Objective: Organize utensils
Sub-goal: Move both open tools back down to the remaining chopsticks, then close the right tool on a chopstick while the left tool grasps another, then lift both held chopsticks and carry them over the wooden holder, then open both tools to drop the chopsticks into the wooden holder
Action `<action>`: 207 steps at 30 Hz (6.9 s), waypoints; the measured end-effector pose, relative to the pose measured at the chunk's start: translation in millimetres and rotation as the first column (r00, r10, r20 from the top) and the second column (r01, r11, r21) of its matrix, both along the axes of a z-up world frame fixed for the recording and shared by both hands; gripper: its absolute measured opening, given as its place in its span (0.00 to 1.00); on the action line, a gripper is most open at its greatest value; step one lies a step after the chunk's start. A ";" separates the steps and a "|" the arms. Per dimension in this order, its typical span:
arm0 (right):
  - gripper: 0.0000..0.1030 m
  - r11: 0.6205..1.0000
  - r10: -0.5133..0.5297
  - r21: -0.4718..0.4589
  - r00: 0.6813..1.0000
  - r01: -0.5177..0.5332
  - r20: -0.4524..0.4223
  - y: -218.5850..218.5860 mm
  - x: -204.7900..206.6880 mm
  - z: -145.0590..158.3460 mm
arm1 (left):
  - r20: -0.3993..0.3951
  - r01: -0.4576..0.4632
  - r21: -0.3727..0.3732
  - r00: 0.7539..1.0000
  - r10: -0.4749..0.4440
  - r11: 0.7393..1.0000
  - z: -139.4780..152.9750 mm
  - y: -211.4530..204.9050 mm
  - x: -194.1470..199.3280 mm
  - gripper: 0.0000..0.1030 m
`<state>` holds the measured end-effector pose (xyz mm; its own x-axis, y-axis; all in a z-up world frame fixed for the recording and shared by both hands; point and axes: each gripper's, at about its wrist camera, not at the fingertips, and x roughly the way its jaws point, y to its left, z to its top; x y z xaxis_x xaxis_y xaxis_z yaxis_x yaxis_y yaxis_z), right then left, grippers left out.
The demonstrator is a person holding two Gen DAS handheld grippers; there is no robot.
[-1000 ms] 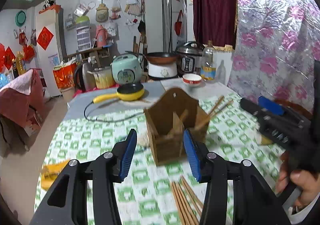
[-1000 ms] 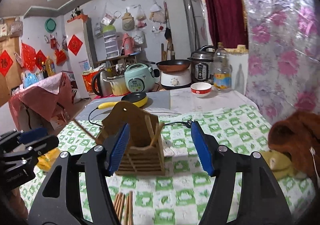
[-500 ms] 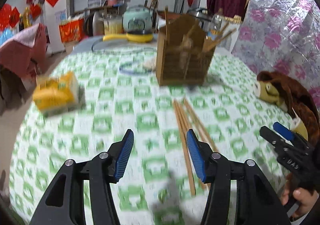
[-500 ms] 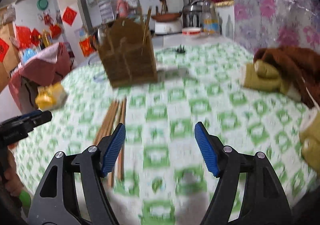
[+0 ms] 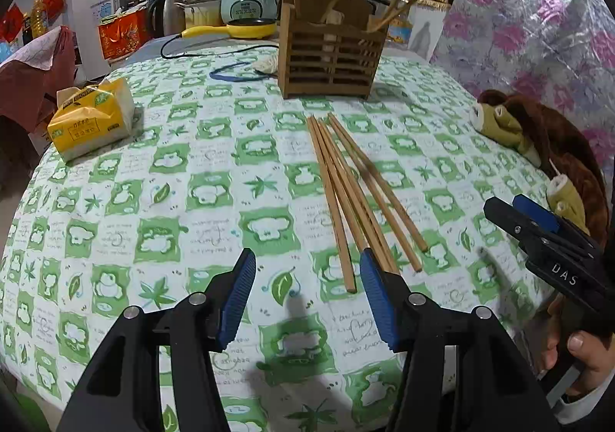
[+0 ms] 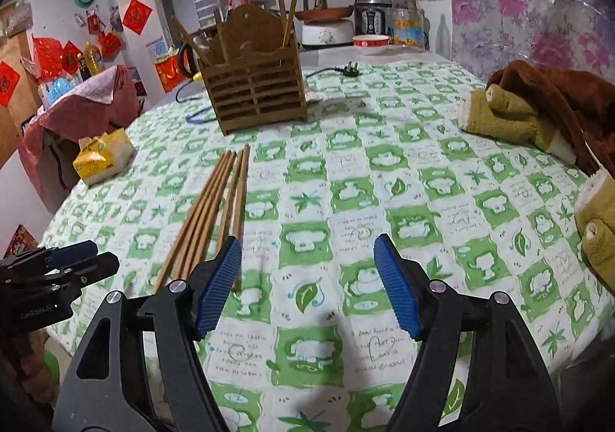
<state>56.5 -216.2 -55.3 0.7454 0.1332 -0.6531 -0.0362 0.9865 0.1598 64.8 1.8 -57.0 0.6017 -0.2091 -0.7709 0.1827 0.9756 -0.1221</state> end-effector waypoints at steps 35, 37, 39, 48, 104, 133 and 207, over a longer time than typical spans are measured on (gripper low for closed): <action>0.67 0.979 0.112 -0.152 0.985 -0.132 -0.131 36.5 6.7 -37.4 | -0.056 0.071 0.033 0.996 -0.069 0.997 -40.4 -23.6 16.8 0.07; 0.66 0.977 0.134 -0.148 0.982 -0.153 -0.132 42.1 7.6 -38.8 | -0.058 0.072 0.027 0.996 -0.070 0.997 -40.3 -22.5 17.2 0.07; 0.66 0.974 0.144 -0.157 0.981 -0.164 -0.130 46.8 7.7 -38.9 | -0.058 0.072 0.023 0.996 -0.071 0.997 -40.5 -22.3 16.7 0.07; 0.56 0.970 0.162 -0.161 0.977 -0.184 -0.138 55.8 17.0 -41.1 | -0.060 0.074 0.020 0.996 -0.072 0.997 -40.6 -22.0 17.1 0.07; 0.06 0.989 0.145 0.007 0.961 -0.151 0.235 12.0 5.3 115.9 | 0.260 0.082 0.040 0.962 -0.090 0.996 99.5 -2.4 3.4 0.06; 0.06 0.988 0.143 0.025 0.969 -0.151 0.202 8.6 -6.4 97.6 | -0.040 0.094 0.089 0.995 -0.091 0.992 -40.7 8.3 -23.7 0.30; 0.06 0.987 0.153 -0.094 0.918 -0.127 0.365 24.2 137.9 199.1 | 0.421 0.109 0.098 0.896 -0.141 0.989 231.5 -25.1 134.7 0.06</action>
